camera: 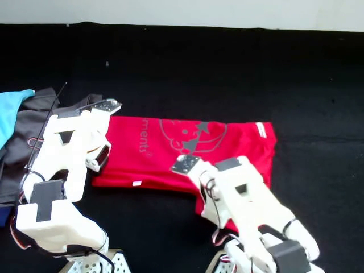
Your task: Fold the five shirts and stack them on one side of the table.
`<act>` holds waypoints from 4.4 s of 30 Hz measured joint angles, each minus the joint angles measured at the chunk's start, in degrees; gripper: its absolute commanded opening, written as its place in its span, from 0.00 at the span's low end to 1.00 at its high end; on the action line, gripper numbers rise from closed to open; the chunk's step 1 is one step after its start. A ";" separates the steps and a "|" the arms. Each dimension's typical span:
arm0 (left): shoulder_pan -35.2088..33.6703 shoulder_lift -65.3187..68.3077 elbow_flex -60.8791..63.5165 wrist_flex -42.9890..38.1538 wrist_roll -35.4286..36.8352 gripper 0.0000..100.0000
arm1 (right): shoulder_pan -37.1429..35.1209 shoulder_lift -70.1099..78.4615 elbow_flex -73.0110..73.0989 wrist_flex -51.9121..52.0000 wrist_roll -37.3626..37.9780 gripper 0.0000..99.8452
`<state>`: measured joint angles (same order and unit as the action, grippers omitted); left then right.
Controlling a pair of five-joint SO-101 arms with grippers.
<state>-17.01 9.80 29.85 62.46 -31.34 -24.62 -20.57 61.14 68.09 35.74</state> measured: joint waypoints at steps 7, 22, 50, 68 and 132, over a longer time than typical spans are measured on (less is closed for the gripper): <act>0.00 0.00 0.00 0.00 0.00 0.01 | 0.00 -0.18 3.34 -3.69 0.00 0.27; 0.00 0.00 0.00 0.00 0.00 0.01 | 0.09 -0.44 4.40 -5.98 0.00 0.17; 0.00 0.00 0.00 0.00 0.00 0.01 | 15.91 15.82 -35.60 8.09 8.26 0.00; 0.00 0.00 0.00 0.00 0.00 0.01 | 16.53 53.98 -89.85 18.29 -8.53 0.13; -10.37 1.05 -14.68 1.23 -0.44 0.01 | 9.05 24.79 -37.89 -9.32 -15.38 0.02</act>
<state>-27.38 10.86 15.16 63.69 -31.78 -15.56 4.22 23.25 58.77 20.35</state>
